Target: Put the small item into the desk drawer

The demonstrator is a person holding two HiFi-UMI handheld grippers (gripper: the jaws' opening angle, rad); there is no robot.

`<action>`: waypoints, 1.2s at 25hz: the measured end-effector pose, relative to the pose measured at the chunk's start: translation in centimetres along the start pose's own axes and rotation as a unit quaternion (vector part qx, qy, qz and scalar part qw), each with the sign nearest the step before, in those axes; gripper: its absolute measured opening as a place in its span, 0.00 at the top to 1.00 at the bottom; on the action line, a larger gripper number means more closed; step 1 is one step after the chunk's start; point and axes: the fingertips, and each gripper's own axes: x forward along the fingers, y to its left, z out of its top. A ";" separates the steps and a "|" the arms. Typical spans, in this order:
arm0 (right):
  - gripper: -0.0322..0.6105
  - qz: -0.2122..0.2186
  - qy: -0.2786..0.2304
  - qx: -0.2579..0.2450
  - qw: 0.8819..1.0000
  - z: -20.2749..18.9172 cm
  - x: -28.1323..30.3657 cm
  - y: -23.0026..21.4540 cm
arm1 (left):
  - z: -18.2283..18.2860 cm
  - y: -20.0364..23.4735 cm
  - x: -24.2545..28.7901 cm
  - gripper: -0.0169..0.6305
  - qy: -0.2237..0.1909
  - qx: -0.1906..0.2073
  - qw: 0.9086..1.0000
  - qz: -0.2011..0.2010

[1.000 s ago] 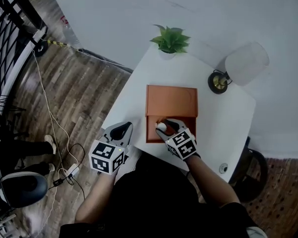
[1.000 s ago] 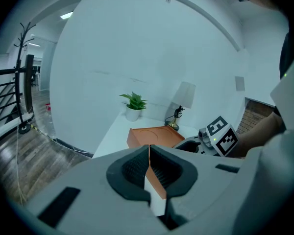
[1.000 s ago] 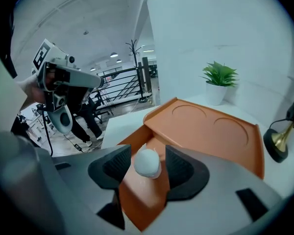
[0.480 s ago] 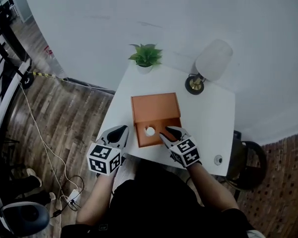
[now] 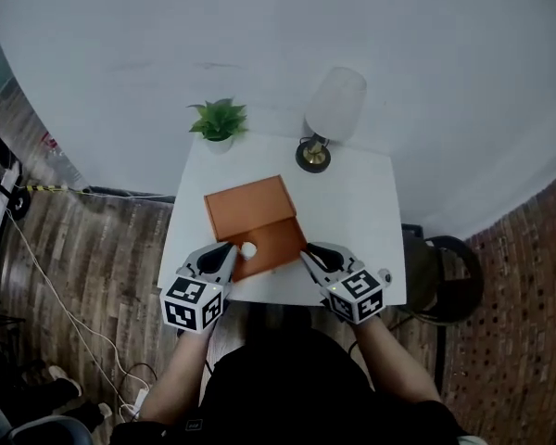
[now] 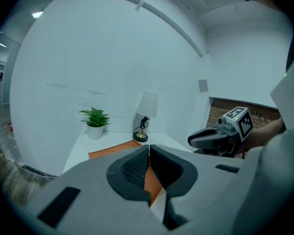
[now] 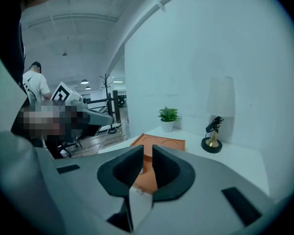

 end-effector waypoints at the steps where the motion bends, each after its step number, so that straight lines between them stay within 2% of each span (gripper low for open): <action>1: 0.88 -0.010 -0.012 0.005 1.000 0.6 -1.1 -0.6 | 0.3 -0.5 0.3 0.95 0.000 0.003 1.000 -0.005; 7: 0.93 -0.068 -0.079 0.021 0.994 2.9 -7.8 -5.0 | 2.4 -3.6 1.8 0.95 -0.001 0.033 0.999 -0.028; 11: 0.94 -0.090 -0.123 0.029 0.988 4.0 -12.3 -7.4 | 3.9 -6.0 2.8 0.95 -0.006 0.051 0.998 -0.034; 20: 0.94 -0.116 -0.154 0.030 0.981 3.8 -20.7 -12.8 | 7.2 -12.5 6.3 0.95 -0.017 0.083 0.996 -0.041; 30: 0.95 -0.129 -0.188 0.036 0.973 4.4 -26.5 -16.9 | 12.0 -17.8 9.6 0.95 -0.049 0.107 0.992 -0.039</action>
